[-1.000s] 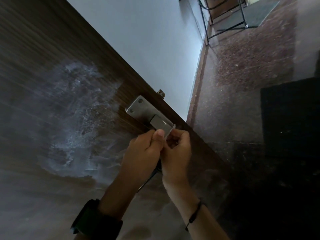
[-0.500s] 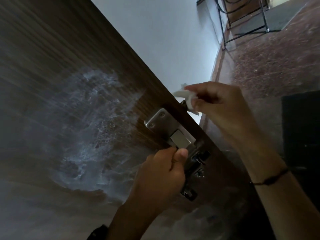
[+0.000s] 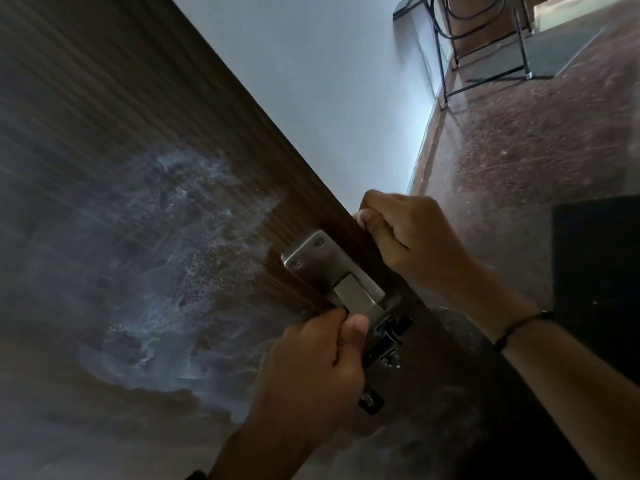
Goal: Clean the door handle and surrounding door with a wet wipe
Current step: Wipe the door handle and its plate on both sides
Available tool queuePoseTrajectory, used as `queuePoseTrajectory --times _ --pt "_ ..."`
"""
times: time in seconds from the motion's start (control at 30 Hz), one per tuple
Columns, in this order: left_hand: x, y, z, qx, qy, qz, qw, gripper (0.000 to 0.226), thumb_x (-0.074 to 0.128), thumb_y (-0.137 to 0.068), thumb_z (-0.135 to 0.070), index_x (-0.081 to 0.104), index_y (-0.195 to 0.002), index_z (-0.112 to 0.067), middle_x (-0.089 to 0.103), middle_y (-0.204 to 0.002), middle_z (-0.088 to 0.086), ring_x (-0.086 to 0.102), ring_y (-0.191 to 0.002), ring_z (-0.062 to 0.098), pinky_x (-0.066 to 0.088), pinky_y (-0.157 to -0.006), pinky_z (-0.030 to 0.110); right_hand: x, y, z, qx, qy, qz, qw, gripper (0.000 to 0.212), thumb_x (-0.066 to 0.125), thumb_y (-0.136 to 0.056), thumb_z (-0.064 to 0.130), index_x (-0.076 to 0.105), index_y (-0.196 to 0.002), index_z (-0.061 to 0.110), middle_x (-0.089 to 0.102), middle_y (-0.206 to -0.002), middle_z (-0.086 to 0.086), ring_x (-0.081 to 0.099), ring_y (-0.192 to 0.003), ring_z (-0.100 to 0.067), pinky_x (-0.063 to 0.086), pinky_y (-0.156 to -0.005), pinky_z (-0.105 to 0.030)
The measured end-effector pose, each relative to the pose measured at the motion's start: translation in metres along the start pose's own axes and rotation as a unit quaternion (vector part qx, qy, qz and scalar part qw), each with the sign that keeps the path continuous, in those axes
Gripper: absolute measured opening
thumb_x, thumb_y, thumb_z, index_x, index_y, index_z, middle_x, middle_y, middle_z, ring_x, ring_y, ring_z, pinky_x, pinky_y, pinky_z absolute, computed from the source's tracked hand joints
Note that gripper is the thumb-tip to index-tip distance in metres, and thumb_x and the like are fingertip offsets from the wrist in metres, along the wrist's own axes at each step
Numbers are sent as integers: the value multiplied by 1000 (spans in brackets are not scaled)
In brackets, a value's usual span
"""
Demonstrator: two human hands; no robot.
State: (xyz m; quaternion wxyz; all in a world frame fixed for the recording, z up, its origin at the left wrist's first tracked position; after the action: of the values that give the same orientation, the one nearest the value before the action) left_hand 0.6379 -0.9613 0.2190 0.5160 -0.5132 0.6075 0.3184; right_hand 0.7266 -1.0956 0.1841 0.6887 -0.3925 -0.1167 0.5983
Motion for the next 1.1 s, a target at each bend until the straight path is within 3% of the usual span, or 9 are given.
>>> queuePoseTrajectory --times 0.13,0.3,0.43,0.5,0.57,0.8,0.87,0.97,1.1 --pt "1 -3 2 2 -13 -9 1000 50 15 -79 -64 33 -49 -28 36 -46 -9 38 -48 9 24 -51 28 2 -8 -1 26 -42 -13 999 28 42 -94 19 59 -78 3 41 -53 15 45 -47 -6 36 -49 -18" --pt "0 -8 6 0 -18 -3 1000 45 15 -69 -64 32 -50 -27 37 -48 -8 39 -47 8 22 -49 27 8 7 -3 71 -185 -16 980 17 45 -97 10 56 -105 -1 59 -85 -1 57 -74 -4 43 -60 -7" --pt "2 -8 6 9 -18 -17 1000 47 13 -78 -61 31 -50 -28 36 -48 -9 38 -48 12 26 -52 29 9 -2 -3 93 -231 -34 968 14 51 -94 10 57 -84 2 50 -64 6 48 -56 -2 37 -54 -12" --pt "2 -9 6 11 -31 -25 999 47 16 -88 -52 29 -49 -28 35 -46 -9 39 -46 10 24 -50 28 12 -14 -3 102 -188 -67 975 20 52 -93 8 56 -74 3 46 -56 6 45 -51 -3 36 -52 -14" --pt "3 -9 7 6 -35 -21 999 39 25 -82 -49 29 -50 -28 35 -45 -8 39 -45 11 24 -49 27 16 -22 -2 116 -144 -87 979 25 52 -92 10 56 -68 4 43 -52 9 44 -47 -3 34 -51 -14" --pt "2 -9 7 4 -46 -11 999 41 24 -80 -56 30 -52 -27 36 -44 -6 40 -43 11 23 -47 26 18 1 -12 69 -313 -23 947 10 48 -95 13 58 -95 11 57 -80 8 56 -73 -2 47 -63 -15" --pt "2 -9 8 5 -47 -17 999 40 25 -81 -54 31 -51 -28 37 -43 -7 40 -42 9 23 -46 25 19 -4 -12 62 -342 -12 938 9 47 -95 9 56 -93 10 55 -78 8 55 -70 -1 45 -60 -13" --pt "1 -12 8 4 -43 -27 999 47 14 -87 -55 31 -51 -29 37 -44 -9 41 -43 7 23 -47 24 21 -10 -12 79 -331 -15 940 11 47 -95 9 53 -85 11 49 -68 12 50 -61 1 39 -55 -9" --pt "2 -15 10 -7 -37 -14 999 38 26 -82 -49 31 -51 -27 38 -45 -7 42 -44 13 27 -49 27 25 -14 -14 141 -223 -90 960 25 46 -96 17 55 -74 12 49 -58 11 50 -53 0 39 -52 -10"
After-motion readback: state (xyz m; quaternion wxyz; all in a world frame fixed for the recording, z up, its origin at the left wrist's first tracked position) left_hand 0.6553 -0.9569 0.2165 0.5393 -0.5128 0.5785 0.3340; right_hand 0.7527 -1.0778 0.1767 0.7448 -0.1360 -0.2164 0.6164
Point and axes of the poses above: each hand's wrist, its own y-axis away from the middle knuckle, its own x-axis out of the palm, z = x × y, the point moved 3 cm from there along -y, towards the middle knuckle
